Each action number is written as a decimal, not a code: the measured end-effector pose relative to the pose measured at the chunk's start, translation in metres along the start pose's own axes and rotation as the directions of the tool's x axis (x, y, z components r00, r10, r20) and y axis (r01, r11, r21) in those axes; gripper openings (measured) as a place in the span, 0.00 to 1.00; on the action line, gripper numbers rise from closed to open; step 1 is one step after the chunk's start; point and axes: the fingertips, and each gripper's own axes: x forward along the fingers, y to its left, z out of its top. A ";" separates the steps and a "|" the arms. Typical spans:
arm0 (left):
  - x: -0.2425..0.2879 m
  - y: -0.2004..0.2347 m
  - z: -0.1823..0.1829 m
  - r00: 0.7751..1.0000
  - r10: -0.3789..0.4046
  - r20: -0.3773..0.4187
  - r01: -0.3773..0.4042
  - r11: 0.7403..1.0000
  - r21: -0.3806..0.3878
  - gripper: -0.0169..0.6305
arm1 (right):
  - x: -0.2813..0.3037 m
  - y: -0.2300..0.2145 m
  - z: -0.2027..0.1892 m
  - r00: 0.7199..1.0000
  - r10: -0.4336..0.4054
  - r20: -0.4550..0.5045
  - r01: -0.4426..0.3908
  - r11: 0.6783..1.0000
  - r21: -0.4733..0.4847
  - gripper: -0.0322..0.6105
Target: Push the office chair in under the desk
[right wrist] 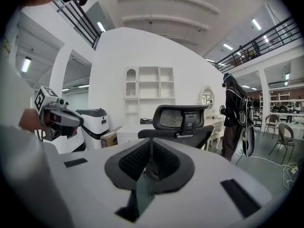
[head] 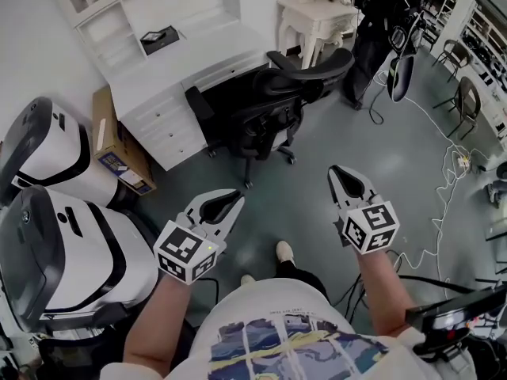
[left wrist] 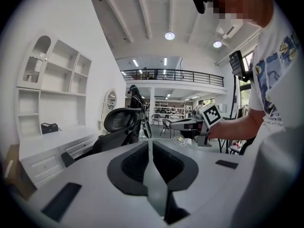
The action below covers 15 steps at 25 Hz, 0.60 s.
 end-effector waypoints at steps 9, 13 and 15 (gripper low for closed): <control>-0.029 -0.023 -0.009 1.000 -0.026 0.012 0.027 0.999 -0.036 0.05 | -0.033 0.032 -0.015 1.000 -0.006 -0.013 0.006 1.000 0.020 0.09; -0.040 -0.030 -0.016 0.999 -0.030 0.012 0.030 0.998 -0.059 0.05 | -0.045 0.050 -0.028 0.999 0.017 -0.037 -0.016 0.999 0.030 0.09; -0.044 -0.033 -0.018 0.999 -0.034 0.007 0.034 0.998 -0.059 0.05 | -0.049 0.059 -0.032 0.998 0.029 -0.047 -0.028 0.999 0.023 0.09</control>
